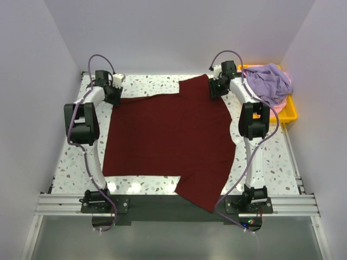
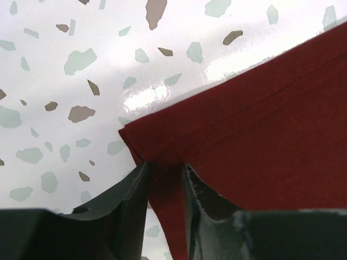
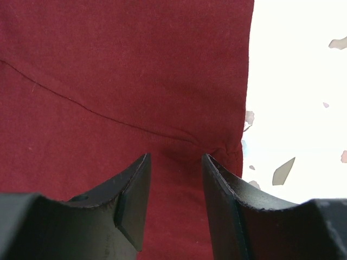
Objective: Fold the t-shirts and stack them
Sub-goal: Fold the tshirt
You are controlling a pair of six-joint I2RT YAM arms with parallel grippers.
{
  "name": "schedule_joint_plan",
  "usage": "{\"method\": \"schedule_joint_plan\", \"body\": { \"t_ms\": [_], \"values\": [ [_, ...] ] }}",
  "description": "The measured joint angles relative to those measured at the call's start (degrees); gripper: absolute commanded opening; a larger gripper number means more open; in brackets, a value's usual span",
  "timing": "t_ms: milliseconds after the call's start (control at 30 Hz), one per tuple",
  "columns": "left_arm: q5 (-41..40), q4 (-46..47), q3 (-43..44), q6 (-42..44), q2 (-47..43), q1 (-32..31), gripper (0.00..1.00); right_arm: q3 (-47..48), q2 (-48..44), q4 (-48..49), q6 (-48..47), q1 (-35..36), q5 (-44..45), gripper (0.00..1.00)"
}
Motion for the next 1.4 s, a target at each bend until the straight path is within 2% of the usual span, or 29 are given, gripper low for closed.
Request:
{"method": "schedule_joint_plan", "body": {
  "t_ms": [100,233,467,767,933,967,1067,1100,1200,1400],
  "values": [
    [0.00,-0.04,0.59,-0.17,0.00,-0.02,0.17,0.02,0.00,0.00,-0.13,0.00,0.00,0.46],
    [0.15,-0.22,2.51,-0.52,0.00,-0.02,0.00,0.02,0.00,-0.02,-0.35,0.00,0.02,0.46],
    [0.17,0.33,5.27,-0.79,0.42,-0.02,0.00,0.02,0.00,0.37,-0.37,0.02,0.79,0.48],
    [-0.68,2.21,9.11,-3.02,5.79,-0.02,0.00,0.59,0.00,3.96,0.07,0.02,2.95,0.56],
    [-1.18,5.38,10.49,-4.92,7.78,0.00,0.05,0.68,0.00,5.92,0.59,0.00,3.41,0.60],
    [-1.44,6.08,10.62,-5.46,7.93,0.00,0.17,0.68,0.00,6.23,0.72,0.00,3.54,0.60],
    [-2.34,8.50,10.62,-6.47,8.02,0.04,0.31,0.68,0.00,7.43,1.16,0.02,4.42,0.66],
    [-2.60,9.49,10.58,-6.93,8.00,0.04,0.41,0.68,0.00,7.98,1.40,0.00,4.52,0.67],
    [-2.86,12.90,9.66,-7.98,7.89,0.11,0.47,0.68,0.02,9.70,2.40,0.00,5.42,0.70],
    [-1.40,13.27,8.83,-8.50,7.89,0.24,0.49,2.93,1.99,13.53,4.31,0.00,6.25,0.68]
  ]
}}
